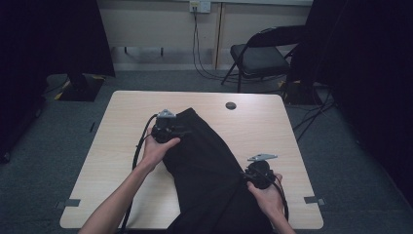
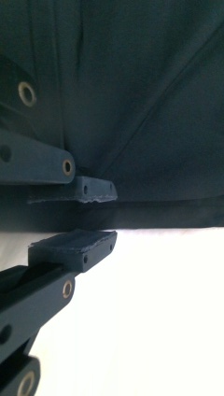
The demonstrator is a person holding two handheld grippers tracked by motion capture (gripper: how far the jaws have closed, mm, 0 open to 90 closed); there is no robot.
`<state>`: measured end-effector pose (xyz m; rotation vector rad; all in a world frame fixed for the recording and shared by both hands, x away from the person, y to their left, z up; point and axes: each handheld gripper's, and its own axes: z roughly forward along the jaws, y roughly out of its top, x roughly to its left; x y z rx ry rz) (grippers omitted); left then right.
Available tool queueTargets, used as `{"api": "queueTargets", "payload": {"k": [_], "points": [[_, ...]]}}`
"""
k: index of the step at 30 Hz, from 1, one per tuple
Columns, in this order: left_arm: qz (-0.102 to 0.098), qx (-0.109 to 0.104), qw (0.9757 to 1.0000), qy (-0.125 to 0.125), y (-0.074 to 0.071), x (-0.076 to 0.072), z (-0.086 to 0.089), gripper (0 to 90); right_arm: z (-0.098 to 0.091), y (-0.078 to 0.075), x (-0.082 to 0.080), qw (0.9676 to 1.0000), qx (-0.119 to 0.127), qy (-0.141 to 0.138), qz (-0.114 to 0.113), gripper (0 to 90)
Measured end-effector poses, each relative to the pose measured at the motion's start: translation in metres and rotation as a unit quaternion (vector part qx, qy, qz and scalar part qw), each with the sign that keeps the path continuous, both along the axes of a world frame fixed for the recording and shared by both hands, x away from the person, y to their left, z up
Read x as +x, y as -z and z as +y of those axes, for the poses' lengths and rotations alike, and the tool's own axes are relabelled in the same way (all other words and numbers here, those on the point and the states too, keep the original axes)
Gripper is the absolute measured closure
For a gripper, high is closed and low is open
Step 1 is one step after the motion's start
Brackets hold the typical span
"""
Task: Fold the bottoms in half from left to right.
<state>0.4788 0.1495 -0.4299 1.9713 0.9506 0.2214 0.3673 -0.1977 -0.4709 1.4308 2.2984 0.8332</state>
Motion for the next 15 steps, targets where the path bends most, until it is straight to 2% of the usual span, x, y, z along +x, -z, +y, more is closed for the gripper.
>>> {"api": "queueTargets", "payload": {"k": [1,2,3,4,5,6,7,8,9,10,11,12,13,14,15], "points": [[0.001,0.012,0.9999,0.003,0.002,-0.007,0.002,56.4,0.000,0.000,0.000,1.0000,0.000,0.000,0.000,71.8],[0.018,0.017,0.9996,0.016,0.005,-0.020,0.005,57.2,-0.005,-0.004,-0.004,0.9999,-0.004,0.003,-0.015,67.3],[0.019,0.025,0.9994,0.017,0.005,-0.027,0.004,58.6,-0.006,-0.008,-0.006,0.9997,0.004,0.002,-0.022,65.7],[0.016,0.025,0.9993,0.024,0.005,-0.034,0.004,60.5,-0.006,-0.011,-0.008,0.9994,0.011,-0.003,-0.031,67.3],[0.023,0.012,0.9988,0.042,0.007,-0.044,0.004,63.0,-0.006,-0.013,-0.011,0.9991,0.021,-0.010,-0.037,67.8],[0.022,0.011,0.9983,0.053,0.008,-0.053,0.002,64.2,-0.004,-0.017,-0.017,0.9977,0.039,-0.029,-0.046,68.7],[0.022,0.011,0.9983,0.053,0.008,-0.053,0.002,66.6,-0.004,-0.017,-0.017,0.9977,0.039,-0.029,-0.046,68.7],[0.021,0.018,0.9971,0.070,0.011,-0.062,-0.001,66.6,-0.001,-0.019,-0.023,0.9967,0.041,-0.044,-0.053,70.5],[0.039,0.020,0.9940,0.100,0.021,-0.075,-0.006,67.0,0.006,-0.018,-0.033,0.9946,0.046,-0.079,-0.049,70.5],[0.039,0.020,0.9940,0.100,0.021,-0.075,-0.006,66.9,0.006,-0.018,-0.033,0.9946,0.046,-0.079,-0.049,70.5],[0.050,0.029,0.9936,0.097,0.032,-0.082,-0.012,65.8,0.015,-0.012,-0.040,0.9931,0.043,-0.101,-0.042,68.4],[0.052,0.050,0.9916,0.107,0.040,-0.085,-0.017,63.5,0.018,-0.008,-0.041,0.9931,0.038,-0.105,-0.036,68.3],[0.052,0.050,0.9916,0.107,0.040,-0.085,-0.017,60.5,0.023,-0.002,-0.041,0.9929,0.035,-0.111,-0.026,67.4],[0.060,0.081,0.9894,0.105,0.052,-0.084,-0.024,57.8,0.027,0.003,-0.039,0.9929,0.032,-0.113,-0.017,65.4],[0.055,0.083,0.9898,0.102,0.054,-0.084,-0.024,56.3,0.030,0.006,-0.037,0.9936,0.017,-0.111,-0.013,64.4]]}}
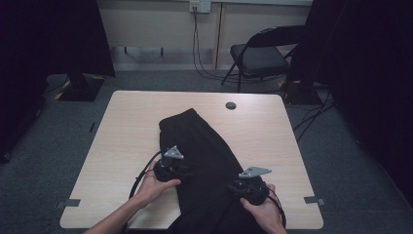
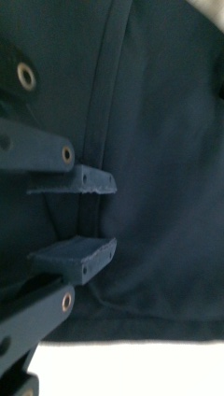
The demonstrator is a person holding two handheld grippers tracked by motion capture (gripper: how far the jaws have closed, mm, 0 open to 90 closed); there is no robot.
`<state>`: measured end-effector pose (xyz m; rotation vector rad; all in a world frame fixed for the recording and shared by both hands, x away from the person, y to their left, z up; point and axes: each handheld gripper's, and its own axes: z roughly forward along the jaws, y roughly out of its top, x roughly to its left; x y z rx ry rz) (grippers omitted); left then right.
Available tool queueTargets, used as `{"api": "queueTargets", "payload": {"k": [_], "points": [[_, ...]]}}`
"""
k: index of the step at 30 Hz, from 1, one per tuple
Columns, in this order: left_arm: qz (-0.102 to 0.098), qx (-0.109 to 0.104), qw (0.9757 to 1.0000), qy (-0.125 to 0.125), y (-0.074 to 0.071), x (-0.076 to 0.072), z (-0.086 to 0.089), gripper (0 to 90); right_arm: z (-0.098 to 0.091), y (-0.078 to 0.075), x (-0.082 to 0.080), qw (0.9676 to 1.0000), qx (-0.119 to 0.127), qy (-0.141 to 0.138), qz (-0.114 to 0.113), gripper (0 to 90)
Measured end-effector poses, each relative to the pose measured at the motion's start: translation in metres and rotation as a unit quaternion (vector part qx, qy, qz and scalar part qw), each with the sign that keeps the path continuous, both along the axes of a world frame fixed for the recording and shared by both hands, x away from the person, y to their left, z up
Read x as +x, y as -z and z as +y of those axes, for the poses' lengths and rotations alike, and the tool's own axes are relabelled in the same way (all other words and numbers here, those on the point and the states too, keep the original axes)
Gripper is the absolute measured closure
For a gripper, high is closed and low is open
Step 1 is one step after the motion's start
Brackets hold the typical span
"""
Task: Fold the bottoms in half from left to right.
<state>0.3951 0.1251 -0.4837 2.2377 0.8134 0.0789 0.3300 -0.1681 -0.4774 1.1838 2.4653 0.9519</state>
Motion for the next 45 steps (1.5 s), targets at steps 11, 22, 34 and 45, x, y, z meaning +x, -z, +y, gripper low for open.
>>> {"api": "queueTargets", "payload": {"k": [11,22,34,45], "points": [[-0.063,0.034,0.9941,-0.081,0.004,0.048,0.016,60.1,0.025,0.009,0.046,0.9994,-0.008,-0.015,-0.032,58.2],[-0.061,0.028,0.9820,-0.176,0.005,0.125,0.053,51.0,0.073,0.013,0.130,0.9987,-0.007,0.000,-0.050,57.7],[-0.090,0.006,0.9918,-0.090,-0.031,0.059,0.059,55.5,0.058,-0.029,0.116,0.9979,0.009,-0.017,-0.062,47.9],[-0.043,0.041,0.9960,-0.066,0.000,0.038,0.042,55.7,0.014,-0.005,0.061,0.9995,-0.014,-0.015,-0.025,71.1]]}}
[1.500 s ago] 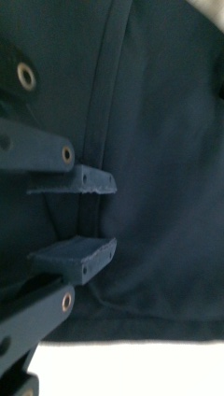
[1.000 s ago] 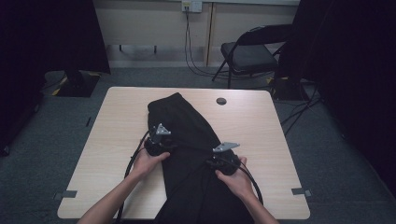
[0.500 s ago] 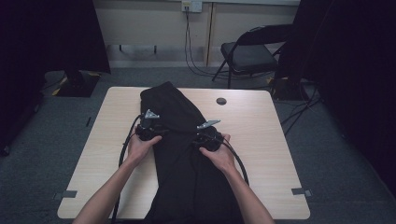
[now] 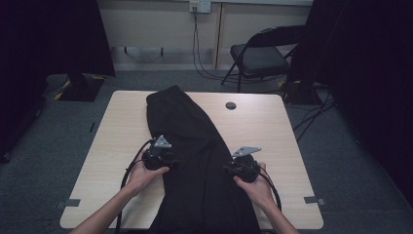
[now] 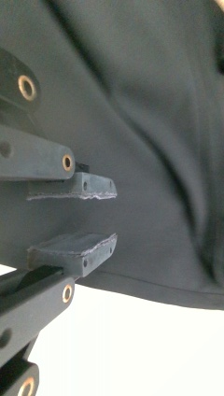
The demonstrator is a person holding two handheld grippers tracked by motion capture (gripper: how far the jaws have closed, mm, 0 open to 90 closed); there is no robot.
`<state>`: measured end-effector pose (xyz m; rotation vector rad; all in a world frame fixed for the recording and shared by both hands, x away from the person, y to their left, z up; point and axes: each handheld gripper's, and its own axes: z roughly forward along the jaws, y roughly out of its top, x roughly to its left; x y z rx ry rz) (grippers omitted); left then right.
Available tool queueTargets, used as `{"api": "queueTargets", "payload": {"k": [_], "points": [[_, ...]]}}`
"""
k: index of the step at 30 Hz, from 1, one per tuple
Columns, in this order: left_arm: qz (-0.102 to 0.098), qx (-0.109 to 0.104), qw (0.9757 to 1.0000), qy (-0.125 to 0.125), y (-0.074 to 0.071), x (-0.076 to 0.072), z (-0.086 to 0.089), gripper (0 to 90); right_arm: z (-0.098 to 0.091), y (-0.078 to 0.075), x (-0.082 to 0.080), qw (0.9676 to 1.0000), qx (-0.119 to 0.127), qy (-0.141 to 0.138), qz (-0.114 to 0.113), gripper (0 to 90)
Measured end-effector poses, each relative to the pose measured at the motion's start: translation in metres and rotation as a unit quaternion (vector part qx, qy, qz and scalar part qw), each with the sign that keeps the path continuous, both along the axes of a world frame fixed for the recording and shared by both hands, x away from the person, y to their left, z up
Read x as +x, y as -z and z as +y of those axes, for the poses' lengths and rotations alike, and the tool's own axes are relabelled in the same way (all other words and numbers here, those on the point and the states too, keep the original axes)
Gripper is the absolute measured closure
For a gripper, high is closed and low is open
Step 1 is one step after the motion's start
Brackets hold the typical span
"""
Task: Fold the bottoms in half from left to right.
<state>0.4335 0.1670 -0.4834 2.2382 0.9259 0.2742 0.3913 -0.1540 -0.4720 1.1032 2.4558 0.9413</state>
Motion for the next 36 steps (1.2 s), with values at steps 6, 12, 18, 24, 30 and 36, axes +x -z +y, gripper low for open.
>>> {"api": "queueTargets", "payload": {"k": [6,12,18,24,30,36], "points": [[-0.030,0.010,0.9993,-0.018,0.005,0.008,-0.004,52.2,-0.001,0.014,0.013,0.9997,0.018,0.016,0.005,71.4],[-0.039,-0.003,0.9983,-0.043,0.008,0.041,-0.008,52.1,0.009,0.016,0.035,0.9993,-0.003,0.030,-0.023,70.8],[-0.025,-0.034,0.9986,-0.033,-0.003,0.032,0.001,55.5,0.020,0.001,0.024,0.9992,-0.006,0.026,-0.028,60.2],[-0.029,-0.050,0.9983,0.007,-0.014,0.001,0.014,61.0,0.057,-0.029,-0.016,0.9974,0.041,-0.048,-0.033,60.8],[-0.023,-0.009,0.9997,0.007,0.004,0.002,0.004,55.9,0.123,-0.029,-0.052,0.9909,0.045,-0.127,-0.008,58.2],[-0.028,-0.015,0.9995,0.007,0.006,0.004,0.005,55.8,0.161,-0.008,-0.055,0.9903,0.049,-0.129,0.022,50.7]]}}
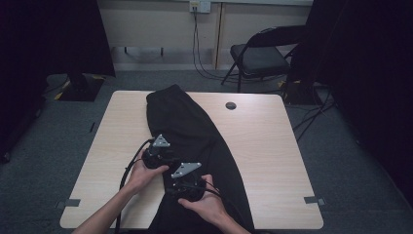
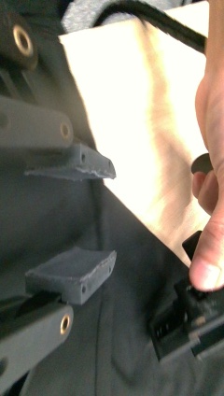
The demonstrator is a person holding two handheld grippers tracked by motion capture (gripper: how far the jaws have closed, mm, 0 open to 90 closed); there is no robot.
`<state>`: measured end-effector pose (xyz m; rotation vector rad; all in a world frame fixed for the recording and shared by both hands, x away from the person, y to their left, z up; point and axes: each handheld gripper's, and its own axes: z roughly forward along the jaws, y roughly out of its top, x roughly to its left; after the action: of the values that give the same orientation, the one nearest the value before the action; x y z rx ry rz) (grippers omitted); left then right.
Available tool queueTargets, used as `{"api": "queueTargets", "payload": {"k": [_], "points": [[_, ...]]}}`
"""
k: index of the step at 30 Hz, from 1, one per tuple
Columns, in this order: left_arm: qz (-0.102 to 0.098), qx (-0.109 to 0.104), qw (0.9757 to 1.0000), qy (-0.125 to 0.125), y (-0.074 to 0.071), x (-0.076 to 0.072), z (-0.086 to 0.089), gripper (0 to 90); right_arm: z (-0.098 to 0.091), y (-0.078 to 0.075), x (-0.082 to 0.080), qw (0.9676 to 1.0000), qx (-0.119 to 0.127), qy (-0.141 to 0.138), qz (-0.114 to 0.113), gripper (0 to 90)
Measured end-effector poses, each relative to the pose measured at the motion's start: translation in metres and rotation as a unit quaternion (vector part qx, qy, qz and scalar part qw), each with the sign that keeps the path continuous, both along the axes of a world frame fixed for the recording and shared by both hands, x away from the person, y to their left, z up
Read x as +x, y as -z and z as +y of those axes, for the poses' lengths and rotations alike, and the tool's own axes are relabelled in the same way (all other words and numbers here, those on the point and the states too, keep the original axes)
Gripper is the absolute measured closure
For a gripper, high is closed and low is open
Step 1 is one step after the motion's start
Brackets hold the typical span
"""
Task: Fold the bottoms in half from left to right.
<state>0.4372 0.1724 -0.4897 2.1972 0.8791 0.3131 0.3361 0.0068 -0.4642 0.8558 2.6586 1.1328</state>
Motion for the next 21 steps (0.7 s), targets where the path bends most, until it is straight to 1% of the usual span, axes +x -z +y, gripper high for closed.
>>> {"api": "queueTargets", "payload": {"k": [2,3,5,7,8,9,10,11,12,15,17,19,20,21], "points": [[-0.001,0.002,1.0000,0.001,0.000,0.000,0.000,55.7,0.003,0.002,0.001,1.0000,0.003,0.002,0.002,50.3],[-0.001,0.001,1.0000,0.000,0.000,0.000,-0.001,55.5,0.009,0.003,0.002,0.9999,0.002,0.013,-0.009,48.2],[0.000,-0.003,1.0000,0.000,0.000,0.000,0.000,55.5,0.014,0.005,0.004,0.9998,0.003,0.019,-0.010,45.0],[0.000,-0.002,1.0000,0.001,0.000,0.000,0.000,55.5,0.018,0.007,0.005,0.9995,0.004,0.028,-0.013,44.9],[0.000,-0.002,1.0000,0.001,0.000,0.000,0.000,55.5,0.021,0.009,0.005,0.9994,-0.002,0.028,-0.018,44.6],[-0.001,0.000,1.0000,0.003,0.000,0.001,0.000,55.5,0.021,0.009,0.005,0.9994,-0.002,0.028,-0.018,44.6],[-0.002,0.000,1.0000,0.005,0.000,0.001,0.000,55.5,0.023,0.012,0.005,0.9993,-0.010,0.028,-0.022,44.6],[-0.001,0.000,1.0000,0.004,0.000,0.001,0.000,55.5,0.027,0.018,0.003,0.9984,-0.038,0.033,-0.027,45.1],[-0.001,0.000,1.0000,0.004,0.000,0.001,0.000,55.5,0.027,0.019,0.002,0.9978,-0.047,0.033,-0.033,45.1],[-0.002,0.003,1.0000,0.004,0.000,0.001,0.000,55.5,0.023,0.017,-0.002,0.9978,-0.042,0.036,-0.036,45.2],[-0.002,0.001,1.0000,0.003,0.000,0.001,0.000,55.5,0.014,0.011,-0.007,0.9968,-0.053,0.040,-0.045,45.4],[-0.002,0.002,1.0000,0.003,0.000,0.001,0.000,55.5,0.011,0.011,-0.008,0.9966,-0.058,0.039,-0.043,47.1],[-0.002,0.002,1.0000,0.003,0.000,0.001,0.000,55.5,0.007,0.011,-0.010,0.9960,-0.062,0.043,-0.049,47.8],[-0.003,0.003,1.0000,0.003,0.000,0.001,-0.001,55.5,0.001,0.014,-0.010,0.9955,-0.070,0.047,-0.042,52.0]]}}
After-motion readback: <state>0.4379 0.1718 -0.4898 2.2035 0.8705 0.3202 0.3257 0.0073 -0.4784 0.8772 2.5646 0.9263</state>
